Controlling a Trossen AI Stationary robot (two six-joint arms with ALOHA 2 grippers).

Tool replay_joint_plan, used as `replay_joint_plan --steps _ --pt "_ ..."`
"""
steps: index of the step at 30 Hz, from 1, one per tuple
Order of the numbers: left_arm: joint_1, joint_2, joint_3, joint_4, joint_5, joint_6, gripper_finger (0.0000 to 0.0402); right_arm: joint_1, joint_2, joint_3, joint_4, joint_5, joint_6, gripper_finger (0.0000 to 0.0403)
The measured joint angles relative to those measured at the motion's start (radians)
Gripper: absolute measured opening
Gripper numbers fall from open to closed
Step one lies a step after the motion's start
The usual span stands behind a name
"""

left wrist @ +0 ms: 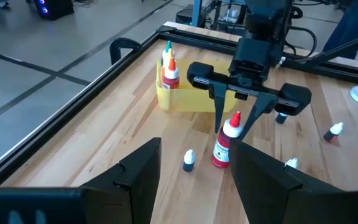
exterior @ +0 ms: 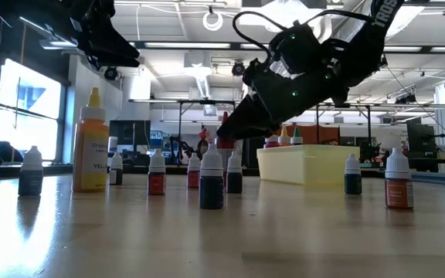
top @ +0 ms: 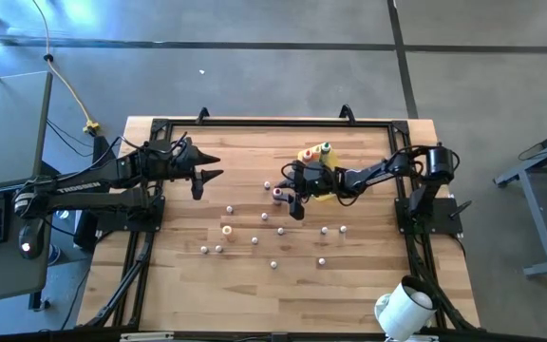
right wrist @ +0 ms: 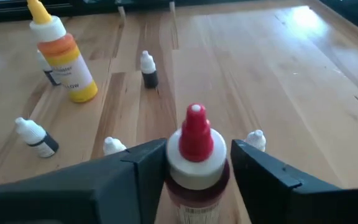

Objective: Pick & Place food coloring
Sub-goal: Put the large red food coloring bottle into the bin

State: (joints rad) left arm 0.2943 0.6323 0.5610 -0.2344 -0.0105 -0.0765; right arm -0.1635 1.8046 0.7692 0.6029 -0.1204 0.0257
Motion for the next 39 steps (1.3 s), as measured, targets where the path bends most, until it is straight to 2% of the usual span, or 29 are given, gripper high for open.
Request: replay_joint_plan --steps 4,7,10,14,17,24,26,30,36,39 --pt "0.000 0.000 0.000 0.000 0.000 0.000 0.0186 0.000 0.000 0.001 0.007 -0.001 0.013 0.0131" --pt "0.000 0.000 0.000 0.000 0.000 0.000 0.0186 0.000 -0.001 0.002 0.036 -0.003 0.066 0.0117" --pt "0.000 0.000 0.000 0.000 0.000 0.000 0.0186 0.000 -0.037 0.018 0.006 -0.006 0.065 0.0117" --pt "0.000 0.000 0.000 0.000 0.000 0.000 0.0186 0.006 -0.148 0.027 -0.125 0.021 0.044 0.0123" --pt "0.000 0.000 0.000 -0.001 0.000 0.000 0.0186 0.019 -0.272 0.031 -0.264 0.113 0.026 0.0122" --pt "0.000 0.000 0.000 0.000 0.000 0.000 0.0186 0.058 -0.591 0.031 -0.659 0.438 0.020 0.0122" --pt "0.000 0.000 0.000 -0.001 0.000 0.000 0.0186 0.062 -0.654 0.004 -0.689 0.492 0.039 0.0125" --pt "0.000 0.000 0.000 -0.001 0.000 0.000 0.0186 0.060 -0.713 -0.148 -0.570 0.554 0.083 0.0126" --pt "0.000 0.000 0.000 0.000 0.000 0.000 0.0186 0.028 -0.694 -0.427 -0.028 0.635 0.064 0.0123" --pt "0.000 0.000 0.000 0.000 0.000 0.000 0.0186 -0.001 -0.658 -0.507 0.101 0.646 0.064 0.0123"
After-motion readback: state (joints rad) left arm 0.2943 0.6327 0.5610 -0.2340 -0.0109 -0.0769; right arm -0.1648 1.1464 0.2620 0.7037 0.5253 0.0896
